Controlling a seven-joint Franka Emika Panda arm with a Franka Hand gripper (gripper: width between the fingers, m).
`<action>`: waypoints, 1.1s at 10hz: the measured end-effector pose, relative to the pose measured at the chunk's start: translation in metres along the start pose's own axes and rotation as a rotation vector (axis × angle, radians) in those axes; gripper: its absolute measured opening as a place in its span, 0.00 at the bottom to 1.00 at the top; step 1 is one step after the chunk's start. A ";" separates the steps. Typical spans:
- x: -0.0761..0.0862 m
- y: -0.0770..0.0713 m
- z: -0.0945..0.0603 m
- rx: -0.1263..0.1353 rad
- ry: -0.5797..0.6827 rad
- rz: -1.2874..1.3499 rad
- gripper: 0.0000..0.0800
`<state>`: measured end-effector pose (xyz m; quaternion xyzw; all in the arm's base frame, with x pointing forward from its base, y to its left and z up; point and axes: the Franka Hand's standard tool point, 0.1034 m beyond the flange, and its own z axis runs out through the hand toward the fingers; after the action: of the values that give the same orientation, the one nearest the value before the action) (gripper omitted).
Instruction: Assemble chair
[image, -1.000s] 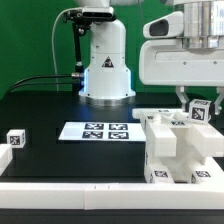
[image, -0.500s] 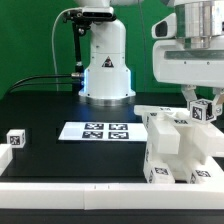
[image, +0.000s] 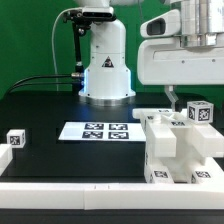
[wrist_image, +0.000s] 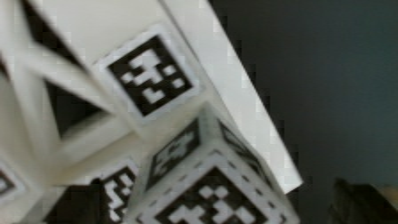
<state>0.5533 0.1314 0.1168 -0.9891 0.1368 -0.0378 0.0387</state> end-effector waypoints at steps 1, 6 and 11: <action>-0.002 -0.002 0.001 0.001 0.009 -0.055 0.80; -0.001 0.000 0.002 0.000 0.008 -0.172 0.71; 0.000 0.003 0.001 0.010 0.006 0.298 0.35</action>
Offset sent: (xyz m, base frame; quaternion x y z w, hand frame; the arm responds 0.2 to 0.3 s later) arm 0.0000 0.0000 0.0000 0.0000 0.0000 -0.1296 0.9916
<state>0.5529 0.1289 0.1157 -0.9575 0.2822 -0.0351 0.0485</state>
